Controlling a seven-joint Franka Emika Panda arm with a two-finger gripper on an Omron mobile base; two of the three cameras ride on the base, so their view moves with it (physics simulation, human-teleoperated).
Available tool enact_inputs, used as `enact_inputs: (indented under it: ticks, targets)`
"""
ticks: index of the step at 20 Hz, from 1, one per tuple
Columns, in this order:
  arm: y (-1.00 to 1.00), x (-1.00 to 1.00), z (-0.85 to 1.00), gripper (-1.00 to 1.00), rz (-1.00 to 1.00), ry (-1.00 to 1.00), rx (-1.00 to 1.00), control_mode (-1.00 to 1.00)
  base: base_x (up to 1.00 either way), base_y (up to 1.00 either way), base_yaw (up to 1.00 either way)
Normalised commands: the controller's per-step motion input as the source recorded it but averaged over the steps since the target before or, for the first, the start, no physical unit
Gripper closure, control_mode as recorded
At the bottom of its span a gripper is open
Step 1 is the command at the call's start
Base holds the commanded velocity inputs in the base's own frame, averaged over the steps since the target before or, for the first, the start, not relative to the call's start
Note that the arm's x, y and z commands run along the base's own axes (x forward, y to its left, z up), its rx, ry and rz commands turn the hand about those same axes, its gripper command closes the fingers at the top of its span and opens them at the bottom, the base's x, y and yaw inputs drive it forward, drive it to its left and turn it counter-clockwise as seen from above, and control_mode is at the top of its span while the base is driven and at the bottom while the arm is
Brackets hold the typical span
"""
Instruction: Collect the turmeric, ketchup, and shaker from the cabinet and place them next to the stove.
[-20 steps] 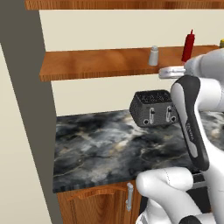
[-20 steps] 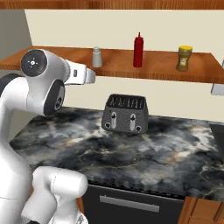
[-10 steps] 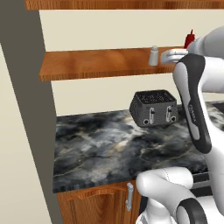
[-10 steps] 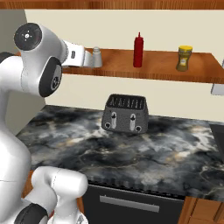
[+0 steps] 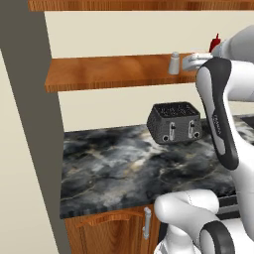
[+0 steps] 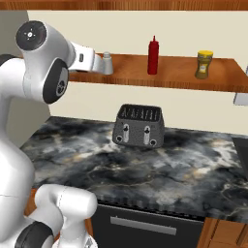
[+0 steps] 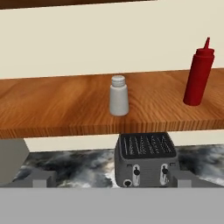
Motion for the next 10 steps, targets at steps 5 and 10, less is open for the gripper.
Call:
enact_inputs:
  ticks: [5, 10]
  targets:
    - [0.0, 0.16, 0.0, -1.0, -0.05, 0.01, 0.0, -1.0, 0.0, 0.0, 0.0]
    - [0.0, 0.3, -0.02, -1.0, -0.07, 0.02, 0.0, -1.0, 0.0, 0.0, 0.0]
